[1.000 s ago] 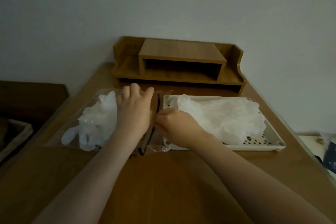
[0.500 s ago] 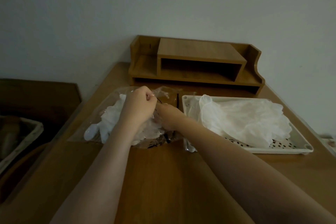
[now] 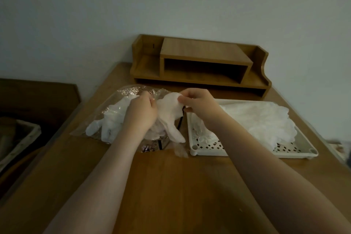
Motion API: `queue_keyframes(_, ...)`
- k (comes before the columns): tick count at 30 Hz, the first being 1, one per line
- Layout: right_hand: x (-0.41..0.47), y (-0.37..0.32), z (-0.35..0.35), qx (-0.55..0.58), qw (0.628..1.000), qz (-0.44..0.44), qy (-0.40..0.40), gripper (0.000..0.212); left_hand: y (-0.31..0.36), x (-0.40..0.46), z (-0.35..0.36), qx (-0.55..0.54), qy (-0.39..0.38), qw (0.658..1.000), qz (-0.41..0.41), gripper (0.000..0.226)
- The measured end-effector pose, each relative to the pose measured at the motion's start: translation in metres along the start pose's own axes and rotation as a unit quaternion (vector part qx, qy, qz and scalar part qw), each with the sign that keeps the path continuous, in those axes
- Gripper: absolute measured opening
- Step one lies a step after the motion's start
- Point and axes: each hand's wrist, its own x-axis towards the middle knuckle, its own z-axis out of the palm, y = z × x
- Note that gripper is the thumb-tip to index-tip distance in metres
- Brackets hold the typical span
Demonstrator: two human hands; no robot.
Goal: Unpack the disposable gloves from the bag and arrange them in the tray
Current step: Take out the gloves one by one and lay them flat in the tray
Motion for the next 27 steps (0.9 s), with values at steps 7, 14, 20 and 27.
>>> queue_keyframes(7,-0.003,0.024,-0.002,0.181,0.977,0.108,0.016,0.009,0.006,-0.004,0.004,-0.047,0.025,0.991,0.124,0.036)
queue_keyframes(14,-0.009,0.028,-0.001,0.23,0.969,0.02,-0.087,0.032,0.0,-0.003,0.008,-0.005,-0.077,0.978,0.193,0.031)
queue_keyframes(20,-0.01,0.027,-0.003,0.202,0.974,0.089,-0.051,0.023,-0.001,0.0,0.002,-0.031,-0.038,0.969,0.244,0.013)
queue_keyframes(27,0.005,0.026,0.007,0.2,0.967,0.158,-0.023,0.02,0.004,-0.007,0.004,-0.011,-0.079,0.947,0.312,0.051)
